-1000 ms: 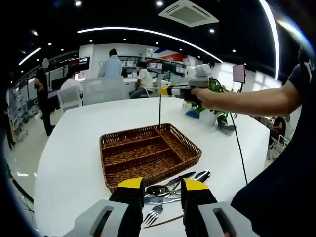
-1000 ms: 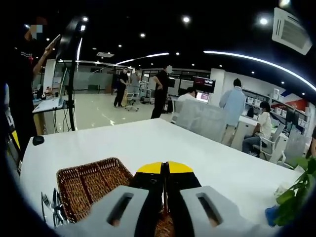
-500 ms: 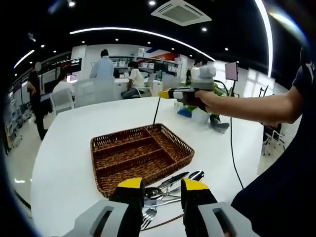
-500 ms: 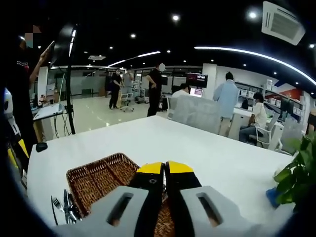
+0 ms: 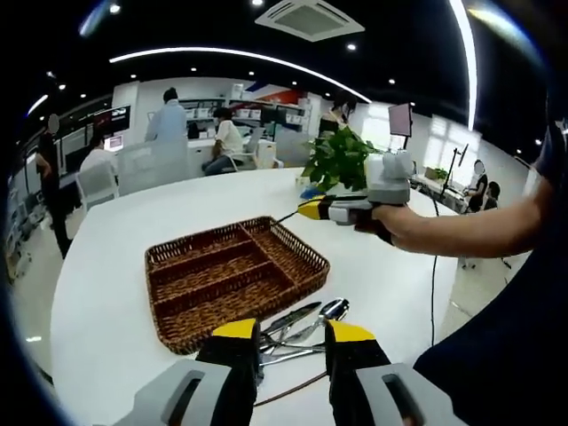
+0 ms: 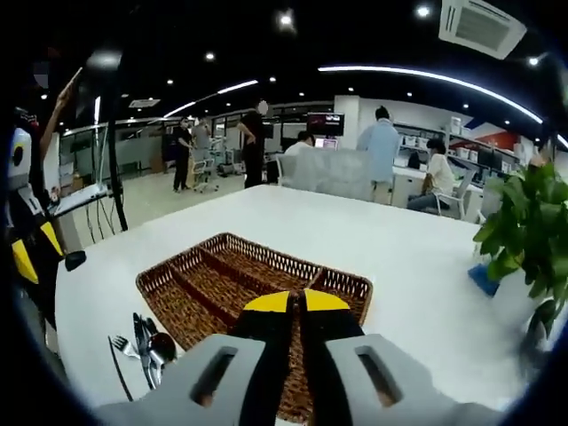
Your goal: Arrange the knives, forks, and spoons in their matching storage slots by inserting each utensil handle-first until every utensil is classified and aligned in the correct compartment
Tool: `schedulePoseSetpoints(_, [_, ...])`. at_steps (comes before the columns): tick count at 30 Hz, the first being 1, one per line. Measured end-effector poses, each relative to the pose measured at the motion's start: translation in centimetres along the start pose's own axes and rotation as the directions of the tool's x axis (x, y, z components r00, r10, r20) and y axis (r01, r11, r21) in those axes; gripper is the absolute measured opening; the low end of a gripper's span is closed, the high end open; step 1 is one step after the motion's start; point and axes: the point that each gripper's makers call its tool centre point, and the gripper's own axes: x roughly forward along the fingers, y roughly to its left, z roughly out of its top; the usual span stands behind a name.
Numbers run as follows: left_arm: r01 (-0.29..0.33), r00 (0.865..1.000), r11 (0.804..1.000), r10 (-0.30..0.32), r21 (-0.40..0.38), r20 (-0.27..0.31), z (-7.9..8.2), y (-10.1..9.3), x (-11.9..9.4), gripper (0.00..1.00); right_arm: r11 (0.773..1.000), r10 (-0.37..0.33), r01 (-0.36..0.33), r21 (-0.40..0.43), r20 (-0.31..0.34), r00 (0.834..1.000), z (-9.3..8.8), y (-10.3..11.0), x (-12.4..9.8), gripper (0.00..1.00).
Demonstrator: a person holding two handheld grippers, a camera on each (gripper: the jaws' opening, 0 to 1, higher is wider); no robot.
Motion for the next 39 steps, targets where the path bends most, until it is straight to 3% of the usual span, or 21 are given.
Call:
schedulePoseSetpoints(3, [0.0,1.0,1.0,0.0,0.007,-0.007,-0.2,-0.1,-0.1,0.3,0.997,-0.04,0.043,0.061,-0.05,0.998,-2.3,0.3,-0.5,0.02])
schedulePoseSetpoints(7, [-0.003,1.0,1.0,0.003,-0.005,-0.002,-0.5,-0.3,-0.5,0.3,0.984,-0.043,0.06,0.17,-0.105,0.994,-4.6,0.9,-0.5,0.02])
schedulePoseSetpoints(10, [-0.008,1.0,1.0,0.008,-0.007,-0.009,-1.0,-0.4,-0.8,0.3,0.973,-0.046,0.07,0.221,-0.11,0.993,-5.0,1.0,-0.3,0.03])
schedulePoseSetpoints(15, [-0.022,1.0,1.0,0.021,-0.018,-0.011,-1.6,-0.5,-1.4,0.3,0.966,-0.018,0.059,0.251,-0.166,0.986,-6.0,2.0,0.2,0.04])
schedulePoseSetpoints(16, [-0.026,1.0,0.999,0.025,-0.022,-0.009,-1.7,-0.5,-1.6,0.3,0.963,0.006,0.049,0.265,-0.202,0.979,-6.8,2.4,0.3,0.03])
schedulePoseSetpoints(18, [-0.031,0.999,0.999,0.031,-0.029,-0.006,-1.9,-0.5,-1.8,0.3,0.949,0.011,0.057,0.311,-0.213,0.977,-7.4,2.6,0.5,0.03])
schedulePoseSetpoints(22, [-0.052,0.999,0.998,0.052,-0.04,-0.006,-2.3,-0.3,-2.4,0.3,0.946,0.008,0.07,0.316,-0.237,0.971,-8.1,2.5,0.7,0.03])
schedulePoseSetpoints(25, [-0.067,0.998,0.996,0.067,-0.05,-0.003,-2.7,-0.3,-2.9,0.3,0.883,-0.026,0.131,0.45,-0.232,0.972,-8.4,1.7,0.4,0.0])
schedulePoseSetpoints(26, [-0.073,0.997,0.996,0.073,-0.054,-0.004,-2.9,-0.2,-3.1,0.3,0.871,-0.053,0.15,0.468,-0.214,0.975,-8.2,0.9,0.4,0.0])
schedulePoseSetpoints(29, [-0.082,0.997,0.995,0.082,-0.064,-0.004,-3.2,-0.2,-3.4,0.3,0.805,-0.09,0.171,0.568,-0.168,0.982,-7.4,0.0,-0.1,0.0])
schedulePoseSetpoints(33, [-0.089,0.996,0.994,0.089,-0.071,-0.003,-3.5,-0.2,-3.6,0.3,0.837,-0.107,0.173,0.519,-0.156,0.982,-6.5,-0.2,-0.3,0.0])
schedulePoseSetpoints(39, [-0.093,0.996,0.994,0.094,-0.064,0.008,-3.1,-0.3,-3.9,0.3,0.814,-0.141,0.213,0.54,-0.172,0.975,-6.6,-0.5,0.6,0.0])
